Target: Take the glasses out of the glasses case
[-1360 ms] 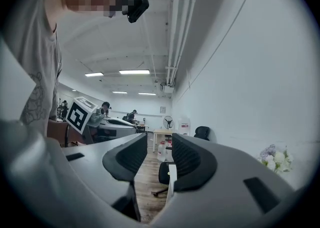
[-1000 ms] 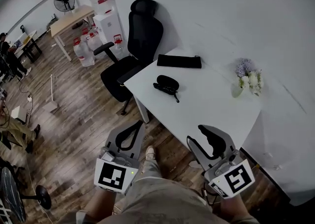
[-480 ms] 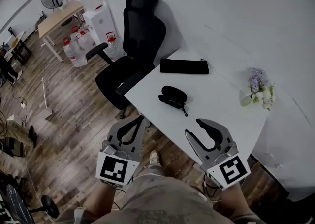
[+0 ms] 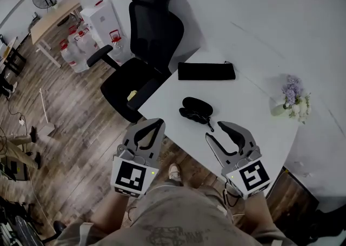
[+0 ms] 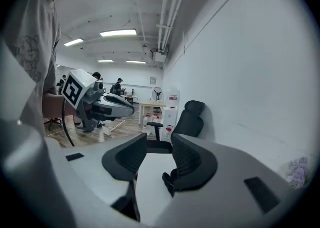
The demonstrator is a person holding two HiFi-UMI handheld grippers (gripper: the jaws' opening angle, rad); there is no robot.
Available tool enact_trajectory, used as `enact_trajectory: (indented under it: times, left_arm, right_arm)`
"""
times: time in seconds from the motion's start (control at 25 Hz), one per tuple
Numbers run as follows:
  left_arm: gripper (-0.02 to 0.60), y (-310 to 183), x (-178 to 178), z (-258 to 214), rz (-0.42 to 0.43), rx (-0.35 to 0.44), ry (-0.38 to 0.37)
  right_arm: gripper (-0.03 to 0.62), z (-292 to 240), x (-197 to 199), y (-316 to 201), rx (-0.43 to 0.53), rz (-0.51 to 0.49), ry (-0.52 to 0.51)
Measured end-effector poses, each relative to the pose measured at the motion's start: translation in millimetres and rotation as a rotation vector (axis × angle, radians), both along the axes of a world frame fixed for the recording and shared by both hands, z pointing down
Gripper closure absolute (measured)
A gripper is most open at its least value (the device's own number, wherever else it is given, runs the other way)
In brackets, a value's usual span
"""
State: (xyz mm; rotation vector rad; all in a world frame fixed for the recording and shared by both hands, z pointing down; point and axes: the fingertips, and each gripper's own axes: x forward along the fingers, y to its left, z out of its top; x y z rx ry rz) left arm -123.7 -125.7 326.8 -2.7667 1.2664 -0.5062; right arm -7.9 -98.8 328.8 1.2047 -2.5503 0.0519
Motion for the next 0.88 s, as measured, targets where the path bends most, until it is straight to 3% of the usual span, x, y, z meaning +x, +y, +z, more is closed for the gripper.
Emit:
enact_trajectory:
  times: [0.52, 0.88]
  left_arm:
    - [0.566, -12, 19, 25, 0.0, -0.074, 0.005]
    - [0.566, -24, 28, 32, -0.047, -0.096, -0.006]
  right_arm:
    - [0.418, 48, 27, -22, -0.129, 0.026, 0.092]
    - [0.418, 73, 33, -51, -0.169, -0.033, 0.169]
